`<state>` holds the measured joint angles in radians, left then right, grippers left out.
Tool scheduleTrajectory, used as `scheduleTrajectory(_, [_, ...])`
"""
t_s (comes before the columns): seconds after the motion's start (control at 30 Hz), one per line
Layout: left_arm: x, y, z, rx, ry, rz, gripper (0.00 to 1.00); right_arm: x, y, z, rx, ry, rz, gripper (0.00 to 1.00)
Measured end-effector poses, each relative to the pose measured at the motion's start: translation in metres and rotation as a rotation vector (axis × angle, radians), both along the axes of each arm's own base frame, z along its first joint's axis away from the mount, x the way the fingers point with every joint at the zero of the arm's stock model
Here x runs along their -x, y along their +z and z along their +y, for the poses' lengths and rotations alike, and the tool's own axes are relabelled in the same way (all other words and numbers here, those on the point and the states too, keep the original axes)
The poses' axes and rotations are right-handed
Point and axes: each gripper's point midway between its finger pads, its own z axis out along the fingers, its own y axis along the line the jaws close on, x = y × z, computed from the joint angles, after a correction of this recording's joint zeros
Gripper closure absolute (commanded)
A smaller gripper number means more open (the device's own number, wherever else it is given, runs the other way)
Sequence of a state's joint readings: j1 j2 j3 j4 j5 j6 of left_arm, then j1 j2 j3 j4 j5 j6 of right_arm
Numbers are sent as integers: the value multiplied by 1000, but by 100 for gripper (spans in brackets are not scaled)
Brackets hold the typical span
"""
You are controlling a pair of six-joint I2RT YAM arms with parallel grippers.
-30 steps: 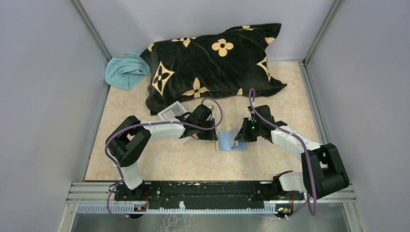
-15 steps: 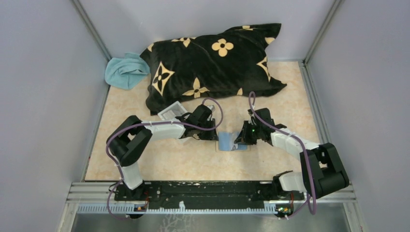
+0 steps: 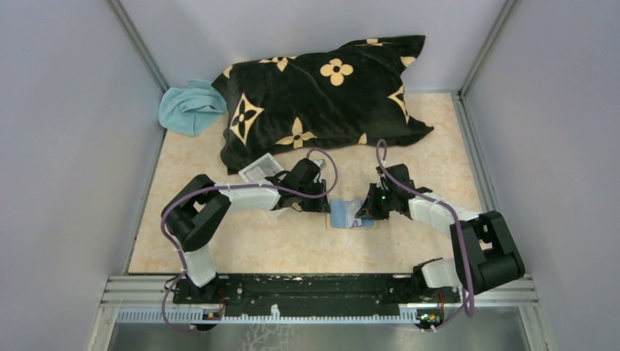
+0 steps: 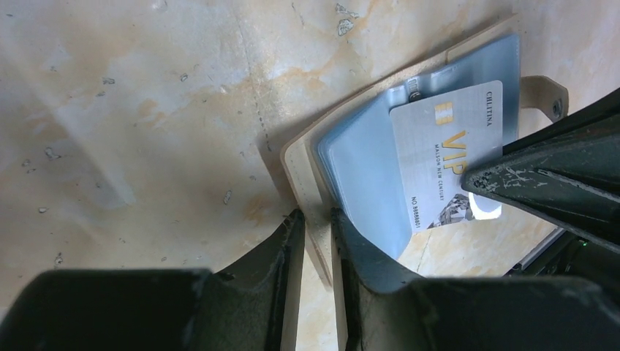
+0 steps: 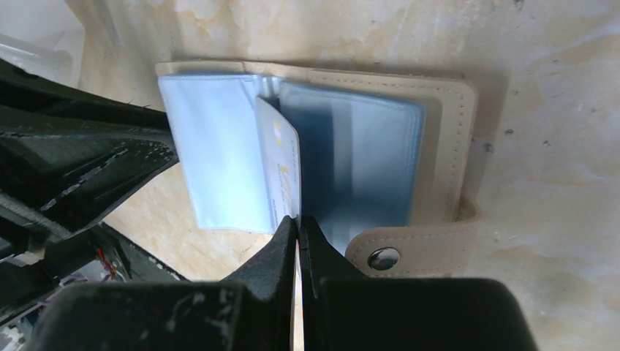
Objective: Put the credit cards into the card holder
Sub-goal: Insert the credit card into the card holder.
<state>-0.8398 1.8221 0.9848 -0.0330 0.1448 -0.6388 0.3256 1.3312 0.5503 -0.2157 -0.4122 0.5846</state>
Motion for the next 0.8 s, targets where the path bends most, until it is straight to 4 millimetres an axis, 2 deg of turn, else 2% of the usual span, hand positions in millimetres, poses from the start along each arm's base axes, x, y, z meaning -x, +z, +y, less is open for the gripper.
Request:
scheduleTrajectory(0.47, [-2,-1,9,-55,26,-11,65,-3,-11,-2,16,-5,29,100])
scheduleTrajectory(0.8, [-1,1,31,-148,81,-22,62,-4,-12,1,4,2,28,100])
